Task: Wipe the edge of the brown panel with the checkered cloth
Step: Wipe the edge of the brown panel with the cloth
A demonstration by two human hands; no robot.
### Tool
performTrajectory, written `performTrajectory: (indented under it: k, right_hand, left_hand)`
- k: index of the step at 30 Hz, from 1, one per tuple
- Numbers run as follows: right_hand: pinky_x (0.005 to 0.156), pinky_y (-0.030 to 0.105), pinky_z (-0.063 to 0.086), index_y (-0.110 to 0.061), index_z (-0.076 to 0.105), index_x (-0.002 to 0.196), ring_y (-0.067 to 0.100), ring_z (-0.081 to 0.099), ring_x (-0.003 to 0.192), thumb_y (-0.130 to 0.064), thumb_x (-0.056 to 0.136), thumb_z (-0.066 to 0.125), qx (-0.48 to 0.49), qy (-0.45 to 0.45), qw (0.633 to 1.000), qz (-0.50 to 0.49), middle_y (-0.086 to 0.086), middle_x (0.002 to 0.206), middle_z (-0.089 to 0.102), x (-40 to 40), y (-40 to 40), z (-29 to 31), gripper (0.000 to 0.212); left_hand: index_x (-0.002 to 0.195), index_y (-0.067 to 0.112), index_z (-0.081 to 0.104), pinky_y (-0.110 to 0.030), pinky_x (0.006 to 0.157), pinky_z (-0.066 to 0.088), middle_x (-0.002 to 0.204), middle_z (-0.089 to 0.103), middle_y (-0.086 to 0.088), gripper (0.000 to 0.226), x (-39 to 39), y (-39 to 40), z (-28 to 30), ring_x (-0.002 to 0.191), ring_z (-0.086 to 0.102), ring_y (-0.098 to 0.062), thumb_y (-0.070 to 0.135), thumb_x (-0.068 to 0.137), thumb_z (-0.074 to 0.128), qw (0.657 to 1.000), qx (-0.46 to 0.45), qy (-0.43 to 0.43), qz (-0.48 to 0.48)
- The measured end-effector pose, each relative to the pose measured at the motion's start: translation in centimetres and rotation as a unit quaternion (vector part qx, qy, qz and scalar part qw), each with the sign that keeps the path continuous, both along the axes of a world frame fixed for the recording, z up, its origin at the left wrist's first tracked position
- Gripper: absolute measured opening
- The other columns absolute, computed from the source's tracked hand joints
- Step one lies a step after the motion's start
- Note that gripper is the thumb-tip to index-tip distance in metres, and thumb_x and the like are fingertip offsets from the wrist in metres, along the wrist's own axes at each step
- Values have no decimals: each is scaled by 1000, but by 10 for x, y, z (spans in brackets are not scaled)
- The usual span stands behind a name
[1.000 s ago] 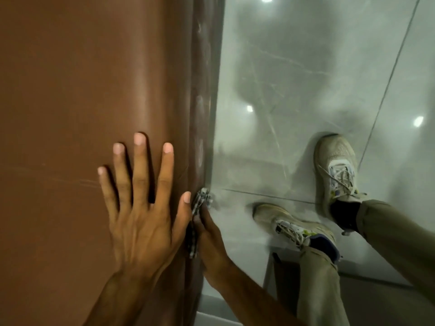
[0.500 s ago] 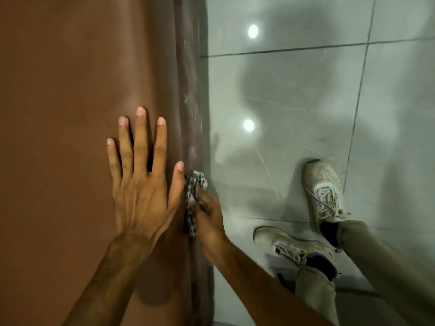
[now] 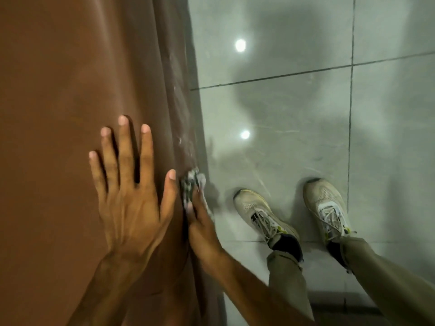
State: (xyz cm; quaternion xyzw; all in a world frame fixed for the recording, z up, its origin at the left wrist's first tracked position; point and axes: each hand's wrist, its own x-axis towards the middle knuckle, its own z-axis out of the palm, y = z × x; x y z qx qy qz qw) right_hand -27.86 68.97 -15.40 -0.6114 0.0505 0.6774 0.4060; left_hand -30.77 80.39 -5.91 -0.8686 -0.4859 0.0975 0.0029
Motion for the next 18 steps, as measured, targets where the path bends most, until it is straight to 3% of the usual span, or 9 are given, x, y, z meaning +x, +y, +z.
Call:
performTrajectory:
  k: [3,7,9,12,13,16,18]
  right_hand:
    - [140,46,12,-45,17,170,11,9,171,-50,112,38,6,-17,1000,-4,-13,183,13,13,46,-35,61]
    - [140,49,15,-36,12,173,17,14,171,-48,114,33,-39,-10,999,-28,-7,183,16,12,48,-47,64]
    - [140,50,11,-48,9,170,13,5,172,-57,112,30,-11,-25,1000,4,-12,184,8,12,47,-30,62]
    - [140,50,11,-81,11,150,5,3,171,-80,98,24,66,-80,994,34,-21,182,8,24,75,-18,54]
    - [140,49,10,-79,13,151,4,3,170,-79,99,24,77,-96,992,37,-20,182,8,28,87,-23,54]
    - [141,46,5,-42,10,171,10,0,172,-56,111,28,58,-119,990,44,-12,184,4,45,116,-45,64]
    - [141,44,6,-36,10,173,14,6,172,-49,114,30,21,-95,995,40,-9,184,9,51,116,-50,64]
  left_hand:
    - [177,14,14,-53,140,2,185,5,-15,76,-1,4,-8,173,1,-34,46,112,37,1000,19,-17,-14]
    - [176,11,15,-58,140,6,185,6,-16,76,5,18,-9,172,3,-36,46,112,38,999,12,-22,-21]
    - [176,10,16,-61,139,7,185,7,-17,77,12,26,-6,172,4,-39,45,112,39,1000,3,-27,-6]
    - [176,12,14,-61,139,5,185,4,-18,78,22,43,-5,172,2,-40,47,112,40,1000,-5,-25,-16]
    - [177,12,13,-61,139,4,185,3,-17,79,23,47,-5,172,1,-39,48,112,40,1000,-6,-18,-23]
    - [177,13,12,-59,140,3,185,2,-16,78,25,61,-5,172,-1,-37,49,113,39,999,-4,-16,-41]
    - [177,14,11,-59,140,4,185,2,-16,78,26,73,-5,172,-2,-37,48,113,39,999,-6,-18,-38]
